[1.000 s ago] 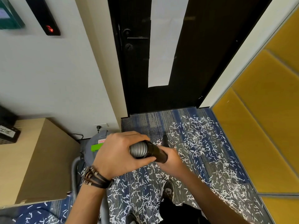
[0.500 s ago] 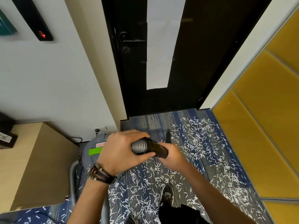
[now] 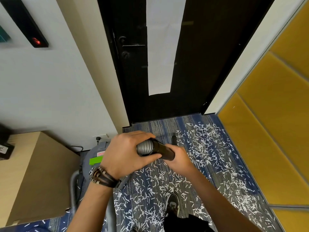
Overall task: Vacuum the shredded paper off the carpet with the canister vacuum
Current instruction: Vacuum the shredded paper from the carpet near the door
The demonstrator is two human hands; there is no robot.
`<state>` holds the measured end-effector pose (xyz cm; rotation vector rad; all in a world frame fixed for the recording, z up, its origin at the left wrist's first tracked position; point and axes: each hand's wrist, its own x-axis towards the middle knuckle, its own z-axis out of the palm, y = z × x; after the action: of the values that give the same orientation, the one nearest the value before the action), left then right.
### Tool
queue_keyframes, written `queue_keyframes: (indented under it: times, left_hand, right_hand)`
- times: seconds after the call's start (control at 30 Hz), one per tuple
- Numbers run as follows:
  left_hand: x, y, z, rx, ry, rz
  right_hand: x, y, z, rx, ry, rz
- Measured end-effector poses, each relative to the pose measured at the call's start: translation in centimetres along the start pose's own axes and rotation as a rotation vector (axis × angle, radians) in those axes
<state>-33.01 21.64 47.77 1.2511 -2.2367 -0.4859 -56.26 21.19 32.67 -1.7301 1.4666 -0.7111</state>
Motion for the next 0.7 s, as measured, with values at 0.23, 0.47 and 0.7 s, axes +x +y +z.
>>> queue_keyframes:
  times: [0.23,0.47,0.7]
  left_hand:
    - [0.4,-0.9,0.7,-0.029,-0.044,-0.010]
    - [2.0,-0.1,1.0,-0.061,0.032,0.005]
    - [3.7,-0.2,3.9,-0.058,-0.010,-0.009]
  right_hand:
    - [0.2,0.7,0.5,-0.004,-0.035,0.004]
    - [1.1,1.5,-1.6,0.011,0.011,-0.024]
    - [2.7,3.6,-3.1,-0.019,-0.041,0.005]
